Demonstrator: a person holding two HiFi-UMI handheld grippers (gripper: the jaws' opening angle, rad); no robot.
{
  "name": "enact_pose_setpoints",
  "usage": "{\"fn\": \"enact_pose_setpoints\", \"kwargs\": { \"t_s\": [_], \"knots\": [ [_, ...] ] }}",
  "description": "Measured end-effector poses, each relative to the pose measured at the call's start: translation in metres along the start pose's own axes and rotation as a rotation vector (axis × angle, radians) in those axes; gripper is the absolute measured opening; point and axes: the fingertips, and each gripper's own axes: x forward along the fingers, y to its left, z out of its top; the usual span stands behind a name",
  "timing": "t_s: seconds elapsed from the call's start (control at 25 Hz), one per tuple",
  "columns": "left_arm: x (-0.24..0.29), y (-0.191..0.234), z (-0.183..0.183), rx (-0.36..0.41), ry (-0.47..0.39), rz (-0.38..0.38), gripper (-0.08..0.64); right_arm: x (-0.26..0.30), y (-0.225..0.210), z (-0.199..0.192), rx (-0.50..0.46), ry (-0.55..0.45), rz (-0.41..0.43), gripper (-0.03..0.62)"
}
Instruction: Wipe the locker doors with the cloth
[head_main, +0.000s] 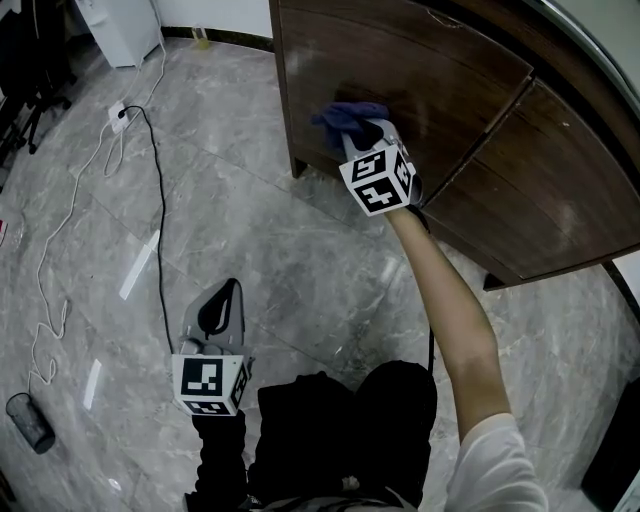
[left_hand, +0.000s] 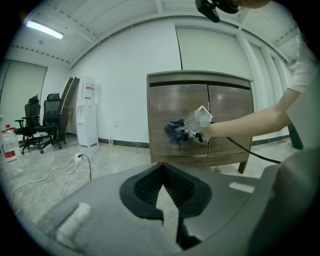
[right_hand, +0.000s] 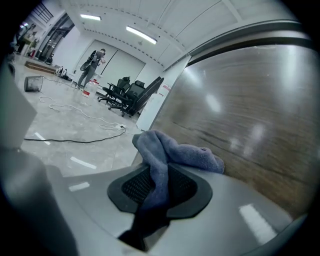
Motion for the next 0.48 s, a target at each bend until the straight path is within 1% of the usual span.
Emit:
{"fn": "enact_pose_setpoints", "kwargs": {
  "t_s": [0.2,0.48],
  "knots": [
    [0.0,0.003,-0.001,-0.018,0.006,-0.001,0.0,0.012,0.016,-0.016,0.007,0.039,0.035,0.09],
    [0.001,0.01,-0.007,-0.02,0.01,0.007,0.0,0.033,0.04,-0.048,0.013,0.108,0.088,0.091]
  ]
}}
